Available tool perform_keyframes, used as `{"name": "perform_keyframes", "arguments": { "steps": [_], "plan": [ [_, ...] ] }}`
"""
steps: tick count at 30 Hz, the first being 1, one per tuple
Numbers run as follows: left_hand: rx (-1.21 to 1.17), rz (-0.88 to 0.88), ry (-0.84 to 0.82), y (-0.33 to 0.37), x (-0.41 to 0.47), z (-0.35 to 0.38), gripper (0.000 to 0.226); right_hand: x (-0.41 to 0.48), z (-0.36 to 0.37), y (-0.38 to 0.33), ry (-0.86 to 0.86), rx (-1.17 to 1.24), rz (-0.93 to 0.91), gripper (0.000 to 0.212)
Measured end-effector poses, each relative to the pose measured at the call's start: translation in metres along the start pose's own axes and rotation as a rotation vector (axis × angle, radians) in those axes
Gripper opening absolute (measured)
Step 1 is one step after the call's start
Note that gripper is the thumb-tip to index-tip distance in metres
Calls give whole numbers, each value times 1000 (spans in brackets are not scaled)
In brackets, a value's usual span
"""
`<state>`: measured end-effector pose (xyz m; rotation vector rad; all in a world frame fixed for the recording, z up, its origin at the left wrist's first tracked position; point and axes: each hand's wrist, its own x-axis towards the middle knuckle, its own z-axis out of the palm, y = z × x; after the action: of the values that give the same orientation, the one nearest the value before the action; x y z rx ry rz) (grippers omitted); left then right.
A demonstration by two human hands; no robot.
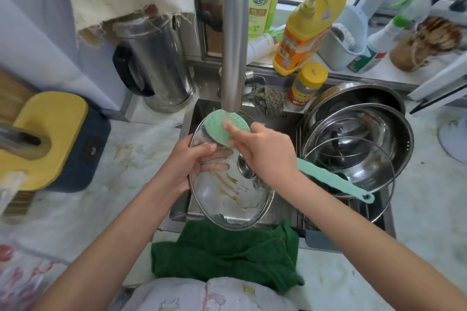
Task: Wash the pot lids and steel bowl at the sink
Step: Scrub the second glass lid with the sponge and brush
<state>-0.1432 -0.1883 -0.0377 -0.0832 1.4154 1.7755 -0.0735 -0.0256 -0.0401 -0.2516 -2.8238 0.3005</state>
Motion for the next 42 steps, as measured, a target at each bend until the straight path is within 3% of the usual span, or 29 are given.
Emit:
{"name": "perform_keyframes", "arguments": {
  "steps": [7, 18, 23, 26, 29, 33, 36, 40, 42],
  "plan": [
    [-12, 11, 12, 2, -5, 3, 23, -1, 2, -3, 28, 18, 65, 39],
    [27, 7, 27, 2, -7, 2, 10, -8, 0, -4, 5, -11, 109, 37],
    [58, 41, 5, 6, -8, 3, 25, -7, -6, -1, 36, -23, 136, 34],
    [43, 38, 28, 7, -7, 2, 28, -8, -8, -8, -10, -3, 51, 35],
    [53, 28, 27, 6, -7, 0, 16, -6, -11, -1, -31, -16, 119, 37],
    [78, 32, 26, 5, -8, -3, 31, -9, -18, 8, -66, -42, 39, 36],
    [120, 37, 12, 5, -7, -1, 30, -5, -22, 12, -194, -27, 143, 39],
    [135, 52, 18, 9, -5, -1, 14, -12, -17, -8, -126, 144, 74, 37],
    [103, 41, 10, 9, -5, 1, 16, -5, -16, 6, -184, 73, 185, 38]
  ]
}}
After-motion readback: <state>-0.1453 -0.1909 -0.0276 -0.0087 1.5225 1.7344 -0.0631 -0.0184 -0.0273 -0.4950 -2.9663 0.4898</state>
